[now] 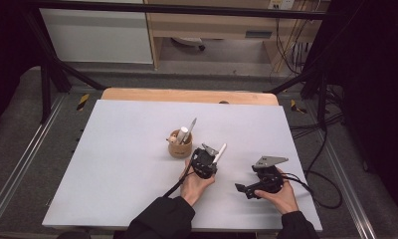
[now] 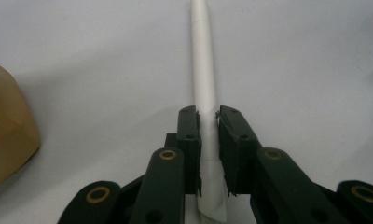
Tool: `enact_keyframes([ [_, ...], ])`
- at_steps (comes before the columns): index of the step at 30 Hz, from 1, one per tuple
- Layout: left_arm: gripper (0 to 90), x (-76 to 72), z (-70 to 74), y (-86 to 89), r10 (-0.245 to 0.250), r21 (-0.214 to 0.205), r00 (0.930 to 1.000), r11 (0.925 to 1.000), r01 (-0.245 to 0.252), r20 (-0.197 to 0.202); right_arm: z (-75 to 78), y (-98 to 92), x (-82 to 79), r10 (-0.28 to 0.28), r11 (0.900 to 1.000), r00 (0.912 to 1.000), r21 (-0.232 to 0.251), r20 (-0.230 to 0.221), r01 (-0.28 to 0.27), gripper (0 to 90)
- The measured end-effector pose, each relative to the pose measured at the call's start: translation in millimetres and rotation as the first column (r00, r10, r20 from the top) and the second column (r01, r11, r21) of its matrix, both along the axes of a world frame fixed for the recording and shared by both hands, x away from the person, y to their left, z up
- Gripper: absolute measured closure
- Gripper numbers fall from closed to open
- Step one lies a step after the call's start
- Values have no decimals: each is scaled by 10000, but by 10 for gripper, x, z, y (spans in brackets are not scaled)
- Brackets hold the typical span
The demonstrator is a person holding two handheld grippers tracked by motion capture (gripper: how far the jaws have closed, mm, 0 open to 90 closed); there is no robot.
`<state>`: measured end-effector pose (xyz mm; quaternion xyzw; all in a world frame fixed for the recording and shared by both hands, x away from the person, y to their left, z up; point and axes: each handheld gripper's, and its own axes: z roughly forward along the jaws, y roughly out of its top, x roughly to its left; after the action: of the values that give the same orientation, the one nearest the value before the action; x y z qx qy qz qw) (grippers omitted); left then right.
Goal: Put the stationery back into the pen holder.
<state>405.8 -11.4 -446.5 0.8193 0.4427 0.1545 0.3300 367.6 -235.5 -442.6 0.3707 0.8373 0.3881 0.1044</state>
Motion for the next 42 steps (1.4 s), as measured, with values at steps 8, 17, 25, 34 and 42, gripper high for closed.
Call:
enact_keyframes([
  [8, 790, 14, 13, 44, -429, -129, 9991, 9990, 429, 12, 4, -3, -2, 17, 10000, 10000, 7, 15, -17, 10],
  [17, 790, -11, 198, 274, -1299, -361, 9915, 9908, 1302, 108, 16, -6, -8, 84, 9999, 9998, 54, 172, -85, 8],
  [25, 790, -96, 313, 622, -2324, -282, 9725, 9723, 2320, -147, 62, 70, -28, 386, 9991, 9980, -217, 496, -376, 7],
  [34, 790, -157, 382, 1066, -3112, -370, 9493, 9501, 3097, -454, 124, 238, -50, 800, 9955, 9944, -563, 696, -761, 7],
  [42, 790, -202, 464, 1352, -3768, -276, 9234, 9263, 3758, -724, 223, 470, -60, 1356, 9868, 9853, -1025, 1038, -1250, 10],
])
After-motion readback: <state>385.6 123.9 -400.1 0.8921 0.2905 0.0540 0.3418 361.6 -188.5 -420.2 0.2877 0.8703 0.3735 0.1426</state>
